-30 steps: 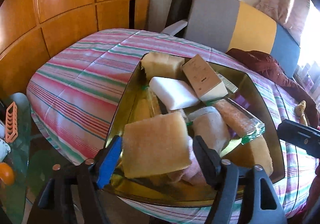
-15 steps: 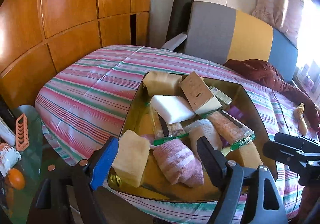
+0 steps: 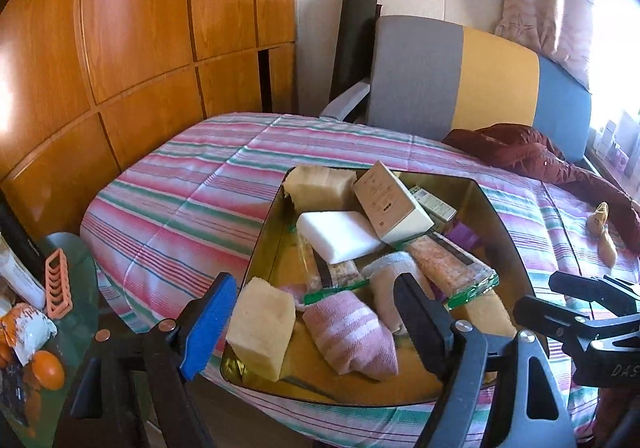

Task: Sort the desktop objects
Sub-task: 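Move both open grippers back to the sock and sponge on the bed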

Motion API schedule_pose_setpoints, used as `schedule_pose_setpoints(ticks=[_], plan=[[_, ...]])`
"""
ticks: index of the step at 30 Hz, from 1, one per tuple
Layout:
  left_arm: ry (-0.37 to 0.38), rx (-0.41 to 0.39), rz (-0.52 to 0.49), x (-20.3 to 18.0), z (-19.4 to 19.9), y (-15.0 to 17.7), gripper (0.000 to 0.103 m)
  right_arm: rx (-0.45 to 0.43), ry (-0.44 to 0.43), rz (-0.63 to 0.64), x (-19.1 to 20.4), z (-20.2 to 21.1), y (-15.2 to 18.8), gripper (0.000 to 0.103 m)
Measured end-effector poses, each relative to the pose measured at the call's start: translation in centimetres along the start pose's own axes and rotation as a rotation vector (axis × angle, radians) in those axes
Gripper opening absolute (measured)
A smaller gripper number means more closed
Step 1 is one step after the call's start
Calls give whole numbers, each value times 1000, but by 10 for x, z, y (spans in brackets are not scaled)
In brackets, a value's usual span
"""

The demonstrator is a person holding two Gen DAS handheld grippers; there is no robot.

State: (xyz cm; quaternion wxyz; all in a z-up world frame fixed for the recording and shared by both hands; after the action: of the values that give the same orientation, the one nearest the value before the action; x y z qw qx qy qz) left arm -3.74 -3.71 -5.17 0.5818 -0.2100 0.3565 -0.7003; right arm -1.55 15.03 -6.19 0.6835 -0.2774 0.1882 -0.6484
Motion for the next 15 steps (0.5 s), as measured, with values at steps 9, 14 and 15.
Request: schedule_pose_setpoints(ticks=[9, 14, 15], plan=[[17, -3, -17, -10, 2, -5, 82, -8, 20, -30, -17, 2, 1, 85], [60, -11, -28, -19, 4, -9, 82, -10, 39, -52, -31, 4, 3, 85], [77, -14, -29, -21, 5, -11, 82, -11, 45, -59, -36, 5, 3, 86]])
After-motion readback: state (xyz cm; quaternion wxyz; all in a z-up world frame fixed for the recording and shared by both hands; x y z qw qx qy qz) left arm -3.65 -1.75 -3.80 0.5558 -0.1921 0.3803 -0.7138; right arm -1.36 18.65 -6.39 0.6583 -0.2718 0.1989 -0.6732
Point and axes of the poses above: each gripper's, at about its wrist camera, not at the fingertips, and z roughly against the way its jaws point, x to its left, y to its underside, the point moved 3 cm from there along -z, roughly the way its jaws point, and after that the axes turned 11 degrees about y, right-handed, at the moved point
